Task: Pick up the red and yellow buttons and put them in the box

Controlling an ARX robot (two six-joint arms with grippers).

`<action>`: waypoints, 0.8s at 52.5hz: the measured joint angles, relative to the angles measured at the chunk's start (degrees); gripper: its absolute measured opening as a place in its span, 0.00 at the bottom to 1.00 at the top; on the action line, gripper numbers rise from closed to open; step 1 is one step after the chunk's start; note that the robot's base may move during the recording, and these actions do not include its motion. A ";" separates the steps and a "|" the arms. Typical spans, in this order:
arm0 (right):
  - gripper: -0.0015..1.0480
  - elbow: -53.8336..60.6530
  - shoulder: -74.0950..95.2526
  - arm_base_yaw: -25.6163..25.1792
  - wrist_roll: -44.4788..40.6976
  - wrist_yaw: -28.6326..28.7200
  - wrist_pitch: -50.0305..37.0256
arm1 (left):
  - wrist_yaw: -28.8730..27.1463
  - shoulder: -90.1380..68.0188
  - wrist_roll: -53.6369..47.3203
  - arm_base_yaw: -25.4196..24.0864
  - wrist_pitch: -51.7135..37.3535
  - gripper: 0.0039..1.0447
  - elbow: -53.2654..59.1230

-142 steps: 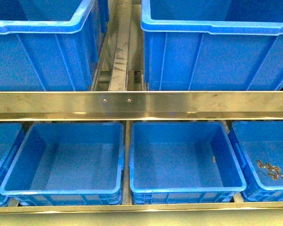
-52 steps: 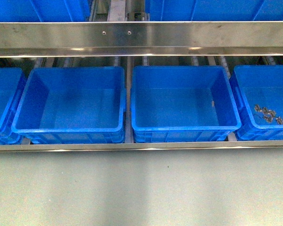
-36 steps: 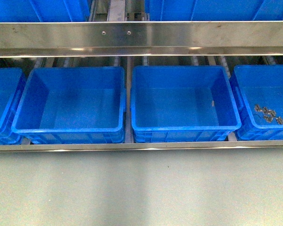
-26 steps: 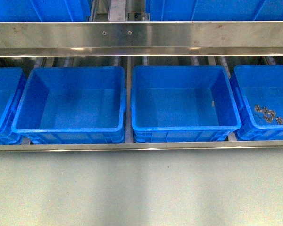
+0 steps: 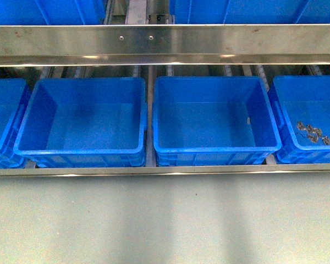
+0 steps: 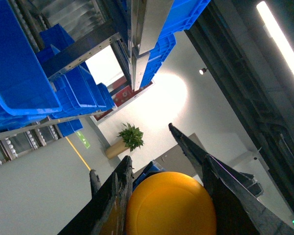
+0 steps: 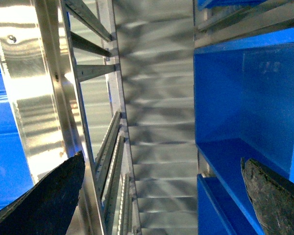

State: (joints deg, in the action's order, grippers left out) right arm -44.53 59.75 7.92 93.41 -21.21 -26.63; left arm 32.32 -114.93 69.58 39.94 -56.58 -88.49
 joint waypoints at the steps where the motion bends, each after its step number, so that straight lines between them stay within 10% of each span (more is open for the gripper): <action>1: 0.93 -0.26 0.00 -0.17 -0.15 0.09 0.07 | -0.15 -0.17 -0.11 0.09 0.07 0.32 -0.09; 42: 0.93 -0.55 -0.63 3.34 -1.14 -0.39 1.92 | -1.38 -4.87 -0.79 2.62 0.35 0.32 -3.26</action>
State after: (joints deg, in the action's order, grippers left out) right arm -45.08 59.11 11.27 92.27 -21.61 -24.71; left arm 30.94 -119.81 68.79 42.57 -56.23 -91.74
